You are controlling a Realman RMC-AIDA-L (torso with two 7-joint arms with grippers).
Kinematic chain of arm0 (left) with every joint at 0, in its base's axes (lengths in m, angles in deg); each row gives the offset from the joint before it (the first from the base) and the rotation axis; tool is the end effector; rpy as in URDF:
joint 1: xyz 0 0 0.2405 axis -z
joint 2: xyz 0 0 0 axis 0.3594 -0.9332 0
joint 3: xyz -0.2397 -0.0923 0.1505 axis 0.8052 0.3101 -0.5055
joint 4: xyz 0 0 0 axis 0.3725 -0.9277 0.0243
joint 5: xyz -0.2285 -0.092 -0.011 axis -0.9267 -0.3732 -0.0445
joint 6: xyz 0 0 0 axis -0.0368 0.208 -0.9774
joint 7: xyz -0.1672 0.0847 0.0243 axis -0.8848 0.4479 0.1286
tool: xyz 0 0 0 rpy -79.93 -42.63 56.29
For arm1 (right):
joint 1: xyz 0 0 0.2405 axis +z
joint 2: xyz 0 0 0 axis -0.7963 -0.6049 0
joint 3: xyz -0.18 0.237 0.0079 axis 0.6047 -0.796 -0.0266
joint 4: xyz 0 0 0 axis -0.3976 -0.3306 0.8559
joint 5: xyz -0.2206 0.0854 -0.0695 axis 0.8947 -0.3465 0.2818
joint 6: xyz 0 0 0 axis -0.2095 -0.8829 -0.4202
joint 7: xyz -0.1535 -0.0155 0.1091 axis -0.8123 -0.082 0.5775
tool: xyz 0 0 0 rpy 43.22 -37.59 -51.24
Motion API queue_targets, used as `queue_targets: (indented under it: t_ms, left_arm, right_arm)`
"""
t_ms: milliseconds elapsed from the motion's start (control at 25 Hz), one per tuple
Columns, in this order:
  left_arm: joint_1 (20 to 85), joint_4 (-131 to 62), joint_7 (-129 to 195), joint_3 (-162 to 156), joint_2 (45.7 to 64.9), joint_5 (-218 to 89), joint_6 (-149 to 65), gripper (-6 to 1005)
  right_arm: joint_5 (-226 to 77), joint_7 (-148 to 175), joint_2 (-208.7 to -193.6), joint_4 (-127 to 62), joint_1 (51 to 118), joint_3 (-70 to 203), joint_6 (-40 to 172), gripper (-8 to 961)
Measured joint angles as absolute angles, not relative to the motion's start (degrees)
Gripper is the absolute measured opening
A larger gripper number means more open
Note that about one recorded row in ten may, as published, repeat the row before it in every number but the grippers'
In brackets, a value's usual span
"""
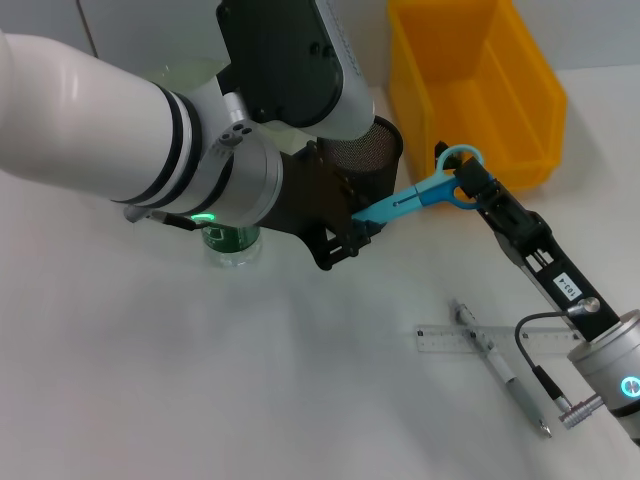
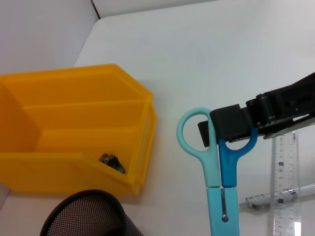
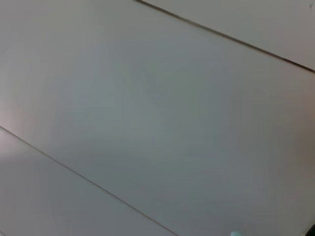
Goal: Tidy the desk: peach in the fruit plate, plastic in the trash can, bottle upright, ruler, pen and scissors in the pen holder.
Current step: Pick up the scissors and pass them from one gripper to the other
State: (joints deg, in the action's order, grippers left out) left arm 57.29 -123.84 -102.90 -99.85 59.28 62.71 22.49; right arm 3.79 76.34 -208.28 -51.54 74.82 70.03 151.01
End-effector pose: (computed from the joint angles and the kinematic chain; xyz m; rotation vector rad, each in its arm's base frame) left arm -0.0709 0.3955 -0.1210 -2.7971 0.0280 0.1986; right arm 0.3061 0.3083 -0.1120 -1.6303 1.3729 1.7273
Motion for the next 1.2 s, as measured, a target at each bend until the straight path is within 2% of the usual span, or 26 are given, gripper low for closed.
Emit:
queue_targets:
  t_ms: [360,520,720,880,1080,1200]
  left_arm:
    - [57.23,-123.89,-102.88,-99.89,59.28,62.68,22.47,201]
    - [57.18,-123.90,-102.84,-99.90,59.28,62.55,22.47,201]
    - [57.40,-123.63,-102.87,-99.89,59.28,62.58,22.67,202]
    - [57.46,-123.57,-103.31,-99.89,59.29,62.48,22.68,202]
    - [57.09,-123.93,-103.23,-99.90,59.37,61.24,22.52,258]
    - [57.00,-124.06,-103.37,-99.90,59.37,61.11,22.43,399]
  right_arm:
    - [4.62,77.23,-208.20,-51.44,75.33,70.16,151.06,302]
    - [4.96,78.04,-208.16,-51.30,75.37,70.01,151.00,240]
    - [5.51,77.54,-208.16,-51.15,75.64,70.18,151.41,105]
    - [6.39,77.39,-208.07,-51.01,76.05,69.98,151.22,96]
    - [6.57,77.50,-208.08,-50.93,75.93,69.75,150.80,91]
    - [6.56,77.51,-208.08,-50.80,75.77,69.67,150.51,89]
